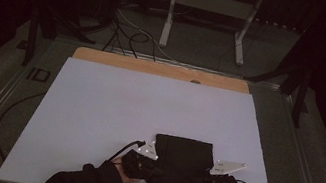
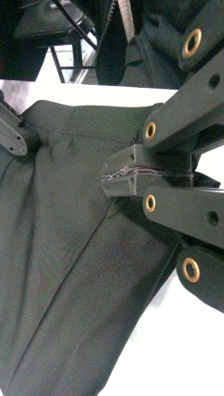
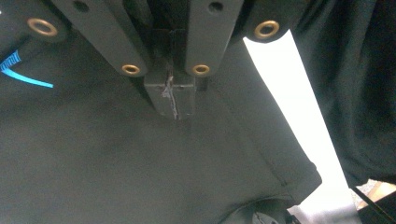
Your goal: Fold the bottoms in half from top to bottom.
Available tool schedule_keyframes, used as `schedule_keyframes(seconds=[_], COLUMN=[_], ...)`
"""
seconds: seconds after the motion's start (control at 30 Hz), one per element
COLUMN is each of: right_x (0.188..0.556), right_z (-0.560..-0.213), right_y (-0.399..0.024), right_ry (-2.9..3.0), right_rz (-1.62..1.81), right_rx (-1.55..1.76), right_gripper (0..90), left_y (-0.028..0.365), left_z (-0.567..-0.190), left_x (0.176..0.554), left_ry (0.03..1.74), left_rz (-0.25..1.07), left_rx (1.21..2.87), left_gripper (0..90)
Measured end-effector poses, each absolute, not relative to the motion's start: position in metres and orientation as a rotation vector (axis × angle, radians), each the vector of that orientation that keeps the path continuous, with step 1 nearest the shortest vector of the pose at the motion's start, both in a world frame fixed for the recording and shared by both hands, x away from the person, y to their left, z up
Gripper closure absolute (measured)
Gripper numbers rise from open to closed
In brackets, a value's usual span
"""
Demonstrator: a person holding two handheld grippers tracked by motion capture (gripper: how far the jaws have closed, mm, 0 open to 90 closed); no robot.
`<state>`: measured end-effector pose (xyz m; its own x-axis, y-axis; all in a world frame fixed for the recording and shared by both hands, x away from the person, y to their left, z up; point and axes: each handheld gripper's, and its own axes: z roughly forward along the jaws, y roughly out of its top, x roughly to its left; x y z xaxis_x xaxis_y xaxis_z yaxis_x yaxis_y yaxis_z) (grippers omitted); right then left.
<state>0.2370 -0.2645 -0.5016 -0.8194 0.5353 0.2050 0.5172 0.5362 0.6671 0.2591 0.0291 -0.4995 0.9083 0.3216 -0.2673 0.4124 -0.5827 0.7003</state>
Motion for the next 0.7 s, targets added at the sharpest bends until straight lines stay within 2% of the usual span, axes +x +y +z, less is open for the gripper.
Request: schedule_keyframes(seconds=[0.17, 0.2, 0.27, 0.47, 0.53, 0.7], right_x=[0.238, 0.239, 0.24, 0.247, 0.248, 0.254], right_z=[-0.501, -0.499, -0.497, -0.492, -0.491, -0.483], right_y=[-0.265, -0.265, -0.265, -0.269, -0.269, -0.269], right_ry=[2.725, 2.709, 2.692, 2.628, 2.616, 2.552], right_rz=[1.192, 1.201, 1.199, 1.202, 1.205, 1.223], right_rx=[0.931, 0.94, 0.946, 0.976, 0.98, 0.983], right_gripper=[90.0, 89.9, 89.7, 83.0, 80.0, 64.7], left_y=[0.03, 0.03, 0.03, 0.032, 0.033, 0.036], left_z=[-0.497, -0.496, -0.494, -0.489, -0.488, -0.483], left_x=[0.26, 0.26, 0.26, 0.262, 0.263, 0.265], left_ry=[0.515, 0.513, 0.512, 0.516, 0.517, 0.528], left_rz=[-0.126, -0.123, -0.114, -0.097, -0.088, -0.061], left_rx=[2.231, 2.227, 2.225, 2.207, 2.205, 2.19], left_gripper=[87.3, 82.4, 80.4, 74.3, 70.6, 64.1])
